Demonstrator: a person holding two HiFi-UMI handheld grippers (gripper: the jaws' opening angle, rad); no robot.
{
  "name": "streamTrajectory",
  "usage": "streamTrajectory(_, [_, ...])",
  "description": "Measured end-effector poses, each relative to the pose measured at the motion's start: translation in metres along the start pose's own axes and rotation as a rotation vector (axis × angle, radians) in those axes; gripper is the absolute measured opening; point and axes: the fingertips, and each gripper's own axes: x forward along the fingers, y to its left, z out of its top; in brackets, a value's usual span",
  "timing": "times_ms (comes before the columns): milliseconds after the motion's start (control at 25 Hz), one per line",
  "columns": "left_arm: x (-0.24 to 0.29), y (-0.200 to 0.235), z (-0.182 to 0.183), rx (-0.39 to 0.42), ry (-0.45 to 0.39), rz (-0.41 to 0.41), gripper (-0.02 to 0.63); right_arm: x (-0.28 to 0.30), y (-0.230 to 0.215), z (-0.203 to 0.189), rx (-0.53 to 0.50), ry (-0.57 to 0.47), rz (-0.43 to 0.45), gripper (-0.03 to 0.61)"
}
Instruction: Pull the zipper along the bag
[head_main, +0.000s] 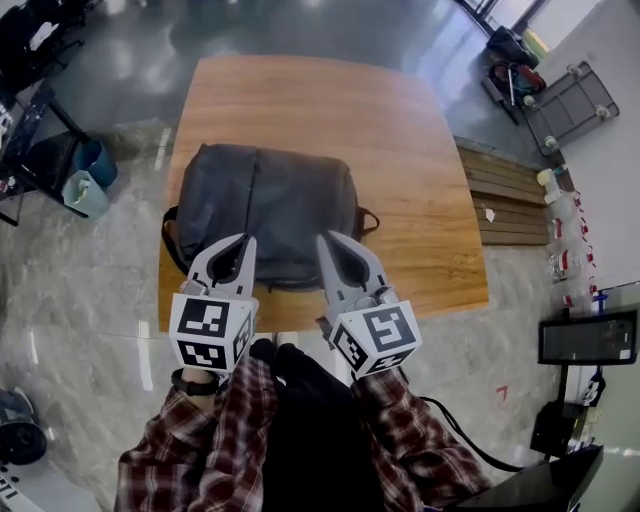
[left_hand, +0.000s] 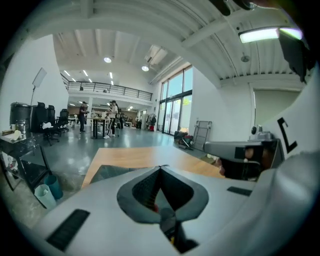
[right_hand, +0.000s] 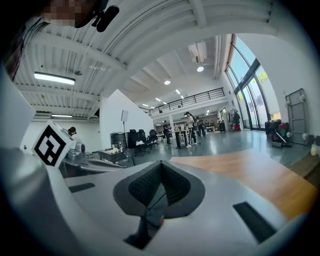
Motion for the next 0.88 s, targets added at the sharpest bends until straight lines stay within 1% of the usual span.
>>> streamTrajectory(120, [0.037,0.011,-0.037,0.056,0.176,-0.055,0.008,0.011,-0.005,-0.018,0.009,0.057,0.007,0.008])
streamTrajectory(200, [0.059,0.016,-0.072,0.116,0.315,-0.118,0.008,0.014,-0.008,-0.034,0.019,0.103,0.013,0.008])
streamTrajectory(280, [0.072,0.019,-0.106,0.198,0.447,-0.201,0.008,0.016,-0.010,-0.052,0.032,0.152,0.019,0.009])
streamTrajectory(360, [0.079,0.025,-0.134,0.306,0.550,-0.263,0.009,0.015,-0.012,-0.069,0.050,0.199,0.028,0.009])
streamTrajectory(440, [0.082,0.028,-0.150,0.409,0.615,-0.307,0.012,0.014,-0.014,-0.083,0.068,0.239,0.038,0.009])
streamTrajectory(480, [0.084,0.028,-0.154,0.442,0.633,-0.330,0.025,0.014,-0.015,-0.089,0.075,0.256,0.042,0.009])
streamTrajectory(600, [0.091,0.022,-0.162,0.504,0.685,-0.411,0.128,0.013,-0.018,-0.104,0.095,0.299,0.056,0.008])
streamTrajectory(680, [0.094,0.018,-0.171,0.581,0.730,-0.455,0.174,0.011,-0.020,-0.113,0.106,0.324,0.065,0.009])
streamTrajectory(800, [0.098,0.021,-0.187,0.766,0.792,-0.490,0.175,0.007,-0.019,-0.126,0.120,0.363,0.081,0.008])
streamTrajectory(880, [0.100,0.024,-0.199,0.843,0.834,-0.512,0.174,0.005,-0.016,-0.134,0.121,0.389,0.091,0.008])
